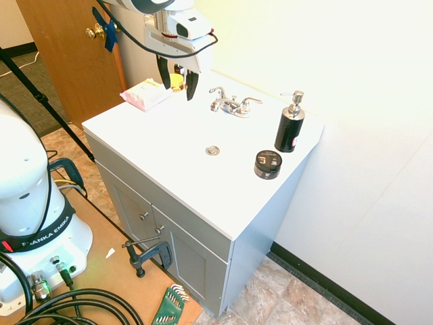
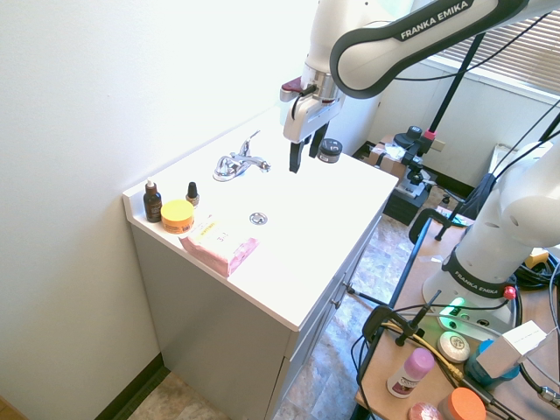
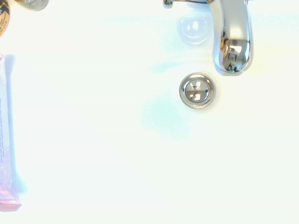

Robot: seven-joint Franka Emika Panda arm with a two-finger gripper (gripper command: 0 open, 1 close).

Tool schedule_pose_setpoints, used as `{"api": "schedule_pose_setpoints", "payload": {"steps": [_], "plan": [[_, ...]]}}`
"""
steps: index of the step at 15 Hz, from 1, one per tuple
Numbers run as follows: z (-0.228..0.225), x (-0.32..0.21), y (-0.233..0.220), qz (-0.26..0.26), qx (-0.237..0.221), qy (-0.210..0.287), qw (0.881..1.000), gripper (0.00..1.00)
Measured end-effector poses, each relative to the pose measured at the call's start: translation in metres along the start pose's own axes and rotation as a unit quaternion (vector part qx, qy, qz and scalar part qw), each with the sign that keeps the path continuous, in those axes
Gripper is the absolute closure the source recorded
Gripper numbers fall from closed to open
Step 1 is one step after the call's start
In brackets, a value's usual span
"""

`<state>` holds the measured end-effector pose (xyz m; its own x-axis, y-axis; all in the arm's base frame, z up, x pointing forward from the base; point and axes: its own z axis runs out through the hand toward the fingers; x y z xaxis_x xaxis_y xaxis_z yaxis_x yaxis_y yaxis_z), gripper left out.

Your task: Turn off the hot water

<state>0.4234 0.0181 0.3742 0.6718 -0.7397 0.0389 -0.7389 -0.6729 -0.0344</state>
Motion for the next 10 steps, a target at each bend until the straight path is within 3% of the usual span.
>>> {"api": "schedule_pose_setpoints", "payload": {"steps": [3,10], "plan": [[0.002,0.001,0.0,0.0,-0.002,0.004,1.0,0.0],[0.017,0.042,-0.033,0.029,-0.027,0.11,0.993,0.0]]}}
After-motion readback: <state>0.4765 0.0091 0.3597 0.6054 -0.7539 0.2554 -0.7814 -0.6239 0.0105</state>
